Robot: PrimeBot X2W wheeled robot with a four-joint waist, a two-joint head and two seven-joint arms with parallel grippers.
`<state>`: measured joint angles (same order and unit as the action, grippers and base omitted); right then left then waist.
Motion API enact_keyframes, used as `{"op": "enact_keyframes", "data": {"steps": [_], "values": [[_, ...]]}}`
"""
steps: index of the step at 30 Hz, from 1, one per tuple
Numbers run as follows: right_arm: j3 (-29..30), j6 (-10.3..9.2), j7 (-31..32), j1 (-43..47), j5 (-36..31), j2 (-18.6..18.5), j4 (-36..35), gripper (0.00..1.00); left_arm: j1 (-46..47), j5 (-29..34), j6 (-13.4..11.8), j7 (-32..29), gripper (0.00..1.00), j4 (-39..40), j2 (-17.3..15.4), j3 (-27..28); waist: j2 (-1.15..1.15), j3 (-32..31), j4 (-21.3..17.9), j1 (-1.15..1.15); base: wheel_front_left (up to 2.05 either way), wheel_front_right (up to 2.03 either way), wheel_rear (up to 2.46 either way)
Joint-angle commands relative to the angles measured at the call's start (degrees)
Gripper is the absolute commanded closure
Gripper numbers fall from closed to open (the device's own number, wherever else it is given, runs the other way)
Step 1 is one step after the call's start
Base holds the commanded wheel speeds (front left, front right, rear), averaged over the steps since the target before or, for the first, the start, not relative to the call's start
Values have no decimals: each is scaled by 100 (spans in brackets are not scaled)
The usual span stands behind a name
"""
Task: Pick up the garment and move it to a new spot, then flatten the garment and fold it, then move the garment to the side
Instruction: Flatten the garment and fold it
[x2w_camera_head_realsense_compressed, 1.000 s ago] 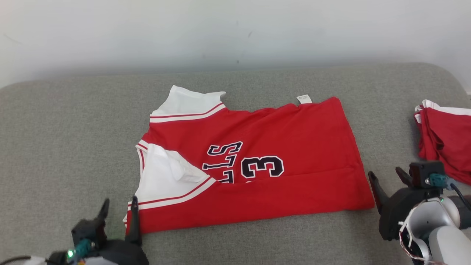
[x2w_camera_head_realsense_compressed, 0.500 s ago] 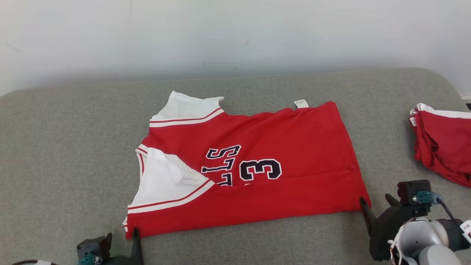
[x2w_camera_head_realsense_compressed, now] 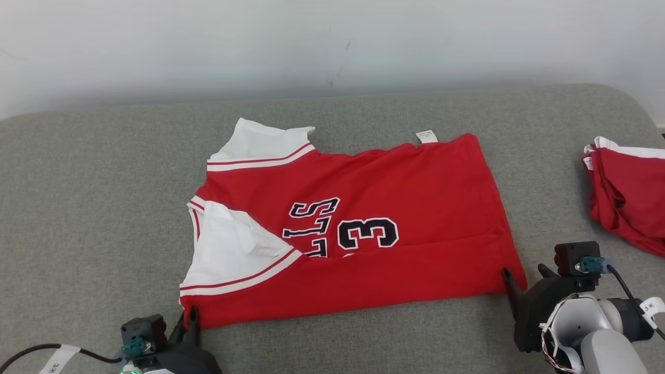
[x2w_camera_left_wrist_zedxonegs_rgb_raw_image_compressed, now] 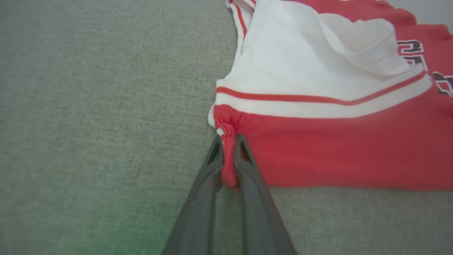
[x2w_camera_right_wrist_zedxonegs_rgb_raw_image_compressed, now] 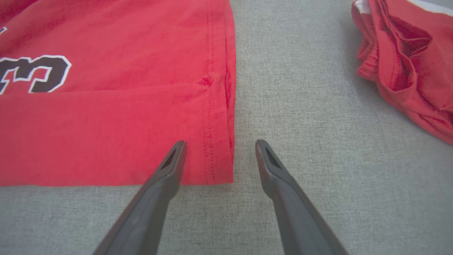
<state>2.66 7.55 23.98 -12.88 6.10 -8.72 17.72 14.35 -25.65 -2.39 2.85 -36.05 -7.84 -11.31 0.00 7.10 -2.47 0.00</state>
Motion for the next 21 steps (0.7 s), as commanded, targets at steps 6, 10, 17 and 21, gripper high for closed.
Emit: {"op": "enact_keyframes", "data": {"steps": [6, 10, 17, 21], "values": [[159, -15, 94, -196, -116, 88, 384, 0, 81, -67, 33, -19, 100, -65, 32, -83, 0, 141, 76, 0, 0, 0, 0], [263, -15, 178, -270, -122, 147, 639, 0, 123, -66, 68, 27, 100, -98, 41, -117, 0, 189, 129, 0, 0, 0, 0], [173, -15, 108, -389, 33, 223, 1093, 73, 185, -50, 150, 102, 100, -162, 25, -215, 0, 246, 205, 0, 0, 0, 0], [140, -14, -102, -364, 106, 191, 1074, 100, 106, -96, 351, 151, 100, -104, 33, -287, 0, 210, 221, 0, 0, 0, 0]]}}
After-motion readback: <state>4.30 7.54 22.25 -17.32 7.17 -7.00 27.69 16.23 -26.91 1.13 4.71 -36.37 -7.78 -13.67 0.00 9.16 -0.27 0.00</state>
